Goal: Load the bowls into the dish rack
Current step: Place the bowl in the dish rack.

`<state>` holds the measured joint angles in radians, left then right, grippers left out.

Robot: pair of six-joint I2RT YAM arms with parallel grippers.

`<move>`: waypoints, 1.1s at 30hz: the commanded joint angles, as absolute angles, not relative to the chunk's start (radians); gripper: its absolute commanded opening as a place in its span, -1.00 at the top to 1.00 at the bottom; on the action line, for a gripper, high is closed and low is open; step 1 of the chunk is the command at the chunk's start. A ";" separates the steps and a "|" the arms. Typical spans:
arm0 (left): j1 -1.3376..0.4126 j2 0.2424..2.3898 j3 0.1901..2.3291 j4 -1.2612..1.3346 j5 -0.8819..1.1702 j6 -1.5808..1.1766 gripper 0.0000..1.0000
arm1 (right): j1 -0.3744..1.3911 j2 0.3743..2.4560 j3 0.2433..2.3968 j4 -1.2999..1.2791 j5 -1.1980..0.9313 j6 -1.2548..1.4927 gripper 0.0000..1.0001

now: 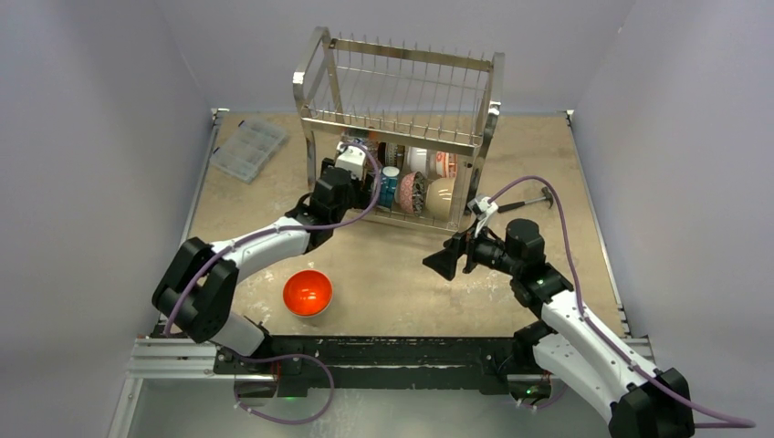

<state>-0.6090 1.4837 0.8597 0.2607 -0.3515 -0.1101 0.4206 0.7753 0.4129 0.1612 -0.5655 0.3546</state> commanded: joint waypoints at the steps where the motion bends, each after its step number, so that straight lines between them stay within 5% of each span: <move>1: -0.611 1.556 0.919 0.260 -0.331 -0.087 -0.30 | 0.425 0.751 0.431 0.158 -0.552 0.349 -0.98; 7: -0.611 1.588 0.947 0.243 -0.271 -0.037 0.09 | 0.425 0.742 0.434 0.152 -0.549 0.353 -0.98; 10: -0.612 1.577 0.947 0.235 -0.274 -0.013 0.13 | 0.424 0.740 0.432 0.150 -0.548 0.354 -0.98; 21: -0.612 1.419 0.887 0.219 -0.353 -0.091 -0.57 | 0.425 0.746 0.438 0.155 -0.544 0.356 -0.98; 33: -0.612 1.179 0.744 0.146 -0.311 -0.232 -0.66 | 0.425 0.693 0.444 0.131 -0.470 0.375 -0.98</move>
